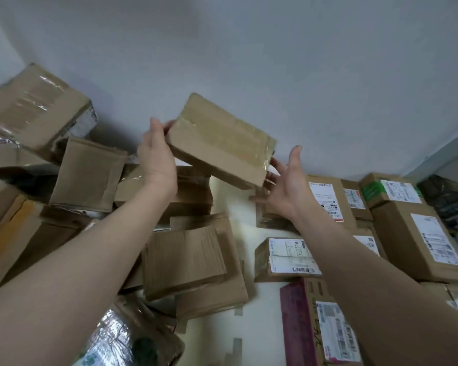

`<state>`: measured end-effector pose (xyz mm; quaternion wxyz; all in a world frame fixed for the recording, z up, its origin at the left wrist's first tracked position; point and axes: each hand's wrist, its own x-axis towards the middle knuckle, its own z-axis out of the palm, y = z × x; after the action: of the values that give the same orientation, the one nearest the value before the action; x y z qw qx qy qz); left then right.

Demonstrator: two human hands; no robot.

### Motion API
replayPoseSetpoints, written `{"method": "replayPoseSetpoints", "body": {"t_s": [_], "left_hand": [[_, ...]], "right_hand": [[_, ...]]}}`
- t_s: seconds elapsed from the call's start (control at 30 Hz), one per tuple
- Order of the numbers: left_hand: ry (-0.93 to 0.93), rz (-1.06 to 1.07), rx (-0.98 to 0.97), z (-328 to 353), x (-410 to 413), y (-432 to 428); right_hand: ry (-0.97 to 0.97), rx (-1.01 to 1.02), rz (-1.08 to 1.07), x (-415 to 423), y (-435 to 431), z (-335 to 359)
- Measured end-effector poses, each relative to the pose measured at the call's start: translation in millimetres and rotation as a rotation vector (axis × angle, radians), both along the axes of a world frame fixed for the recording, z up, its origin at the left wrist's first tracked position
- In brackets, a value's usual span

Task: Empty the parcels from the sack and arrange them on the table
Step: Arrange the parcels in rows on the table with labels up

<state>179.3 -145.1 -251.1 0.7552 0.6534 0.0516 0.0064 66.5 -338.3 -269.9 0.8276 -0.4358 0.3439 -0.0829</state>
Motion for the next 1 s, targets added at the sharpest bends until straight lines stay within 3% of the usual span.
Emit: {"method": "replayPoseSetpoints", "body": {"t_s": [0.13, 0.37, 0.53, 0.67, 0.8, 0.87, 1.0], "left_hand": [[-0.058, -0.127, 0.170, 3.5, -19.3, -23.0], [0.097, -0.294, 0.533, -20.2, -31.3, -48.5], [0.145, -0.390, 0.289, -30.8, -20.3, -51.5], [0.110, -0.375, 0.171, -42.5, -16.3, -45.6], [0.361, -0.327, 0.039, -40.4, -18.1, -46.9], [0.425, -0.359, 0.043, -39.2, -18.7, -50.8], [0.315, -0.434, 0.095, -41.4, -20.2, -65.3]], "right_hand": [[0.040, -0.007, -0.075, -30.9, -17.1, 9.9], [0.150, -0.214, -0.152, -51.2, -28.9, 6.1], [0.064, -0.176, -0.164, -52.2, -29.3, 6.1], [-0.007, 0.003, -0.173, -53.3, -41.0, 11.3], [0.112, -0.101, -0.103, -55.2, -40.0, 8.1], [0.093, -0.126, -0.121, -57.9, -40.2, 1.7], [0.104, -0.162, -0.074, -60.6, -41.8, -1.9]]}}
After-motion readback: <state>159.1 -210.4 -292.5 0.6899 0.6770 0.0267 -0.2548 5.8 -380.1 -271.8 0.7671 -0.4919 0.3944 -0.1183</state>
